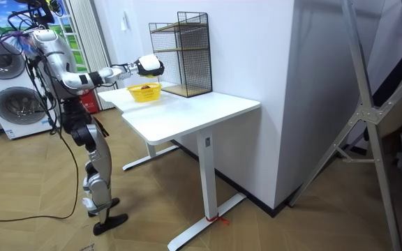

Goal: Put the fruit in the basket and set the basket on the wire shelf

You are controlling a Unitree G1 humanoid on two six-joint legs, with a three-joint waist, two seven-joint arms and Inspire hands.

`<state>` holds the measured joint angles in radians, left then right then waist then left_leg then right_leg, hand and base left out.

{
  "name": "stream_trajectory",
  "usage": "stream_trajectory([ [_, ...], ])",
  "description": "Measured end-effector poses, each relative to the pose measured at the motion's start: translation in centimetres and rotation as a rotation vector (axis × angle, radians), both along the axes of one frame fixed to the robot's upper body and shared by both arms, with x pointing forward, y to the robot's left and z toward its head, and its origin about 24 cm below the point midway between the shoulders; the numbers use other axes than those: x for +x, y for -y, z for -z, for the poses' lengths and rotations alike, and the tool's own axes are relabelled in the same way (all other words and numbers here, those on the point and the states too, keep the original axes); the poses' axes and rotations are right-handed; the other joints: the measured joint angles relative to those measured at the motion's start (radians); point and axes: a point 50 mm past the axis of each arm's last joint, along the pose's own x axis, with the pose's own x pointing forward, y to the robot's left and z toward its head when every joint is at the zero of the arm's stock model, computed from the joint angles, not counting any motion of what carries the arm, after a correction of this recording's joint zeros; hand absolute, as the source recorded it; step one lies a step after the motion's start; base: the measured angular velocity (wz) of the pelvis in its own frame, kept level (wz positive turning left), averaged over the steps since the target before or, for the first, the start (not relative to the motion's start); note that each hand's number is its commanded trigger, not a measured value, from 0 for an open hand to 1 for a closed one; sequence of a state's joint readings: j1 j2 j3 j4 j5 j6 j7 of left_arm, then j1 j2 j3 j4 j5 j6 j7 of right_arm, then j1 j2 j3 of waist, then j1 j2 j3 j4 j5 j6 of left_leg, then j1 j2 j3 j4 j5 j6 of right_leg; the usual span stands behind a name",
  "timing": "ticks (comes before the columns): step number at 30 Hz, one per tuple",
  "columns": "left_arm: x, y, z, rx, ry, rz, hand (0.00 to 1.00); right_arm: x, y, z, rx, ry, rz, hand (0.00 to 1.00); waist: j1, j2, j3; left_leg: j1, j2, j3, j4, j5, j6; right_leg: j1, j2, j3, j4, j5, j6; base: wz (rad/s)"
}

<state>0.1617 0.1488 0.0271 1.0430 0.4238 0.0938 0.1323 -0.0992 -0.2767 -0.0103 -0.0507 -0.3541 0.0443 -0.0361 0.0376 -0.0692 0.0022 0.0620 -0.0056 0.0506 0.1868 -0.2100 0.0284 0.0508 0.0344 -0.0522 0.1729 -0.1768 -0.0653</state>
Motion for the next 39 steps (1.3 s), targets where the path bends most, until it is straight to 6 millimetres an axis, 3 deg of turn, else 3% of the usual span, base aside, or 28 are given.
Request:
stream_trajectory([
  [8,1.0,0.1,-0.2,-0.005,0.026,0.008,0.00,-0.3,-3.0,-0.8,-0.020,-0.012,-0.180,1.00,0.014,-0.009,-0.0070,-0.002,0.000,0.004,-0.002,0.000,0.000,-0.001,0.001,0.004,-0.004,0.000,0.000,0.00],
  [11,1.6,0.1,-0.3,-0.011,0.052,0.010,0.00,-0.4,-3.7,-0.8,-0.024,-0.015,-0.213,1.00,0.021,-0.016,-0.0120,-0.003,0.000,0.003,-0.004,0.000,0.000,0.001,0.001,-0.003,-0.002,0.000,0.000,0.00],
  [15,1.7,0.3,-0.3,-0.028,0.068,-0.005,0.00,-0.5,-4.1,-0.6,-0.027,-0.034,-0.244,1.00,0.024,-0.017,-0.0122,0.000,0.001,0.002,-0.010,0.000,0.000,0.002,0.001,-0.004,-0.002,0.001,0.000,0.00],
  [21,1.5,0.1,-0.4,-0.020,0.060,0.024,0.00,-0.5,-4.7,-0.3,-0.032,-0.056,-0.280,1.00,0.023,-0.022,-0.0072,0.002,0.001,0.001,-0.012,0.000,0.000,0.002,0.001,-0.005,-0.002,0.001,0.000,0.00],
  [24,1.6,0.0,-0.4,-0.020,0.065,0.025,0.00,-0.6,-4.7,-0.2,-0.033,-0.067,-0.289,1.00,0.023,-0.028,0.0028,0.001,0.001,0.001,-0.012,0.000,0.000,0.002,0.001,-0.005,-0.001,0.001,0.000,0.00],
  [25,1.5,0.0,-0.4,-0.025,0.066,0.015,0.00,-0.8,-4.7,0.0,-0.033,-0.077,-0.289,0.87,0.024,-0.026,0.0050,0.001,0.001,0.001,-0.013,0.000,0.000,0.001,0.001,-0.005,-0.001,0.001,0.000,0.00],
  [26,1.5,0.0,-0.4,-0.029,0.067,0.012,0.00,-0.9,-4.7,0.3,-0.032,-0.092,-0.293,0.63,0.024,-0.027,0.0043,0.001,0.001,0.001,-0.016,0.000,0.000,0.001,0.001,-0.005,-0.001,0.001,0.000,0.00],
  [27,1.5,0.0,-0.4,-0.030,0.068,0.008,0.00,-1.0,-4.7,0.4,-0.033,-0.097,-0.296,0.18,0.024,-0.026,0.0044,0.001,0.001,0.001,-0.018,0.000,0.000,0.000,0.001,-0.005,-0.001,0.001,0.000,0.00],
  [28,1.5,0.0,-0.4,-0.033,0.070,0.001,0.00,-1.0,-4.7,0.5,-0.033,-0.106,-0.301,0.00,0.024,-0.026,0.0048,0.001,0.001,0.000,-0.018,0.000,0.000,0.000,0.002,-0.005,-0.001,0.002,0.000,0.00],
  [39,1.5,0.1,-0.4,-0.047,0.078,-0.029,0.00,-1.3,-4.6,0.9,-0.032,-0.124,-0.304,0.00,0.023,-0.023,0.0063,0.001,0.001,0.001,-0.019,0.000,0.000,-0.001,0.002,-0.006,-0.004,0.002,0.000,0.00],
])
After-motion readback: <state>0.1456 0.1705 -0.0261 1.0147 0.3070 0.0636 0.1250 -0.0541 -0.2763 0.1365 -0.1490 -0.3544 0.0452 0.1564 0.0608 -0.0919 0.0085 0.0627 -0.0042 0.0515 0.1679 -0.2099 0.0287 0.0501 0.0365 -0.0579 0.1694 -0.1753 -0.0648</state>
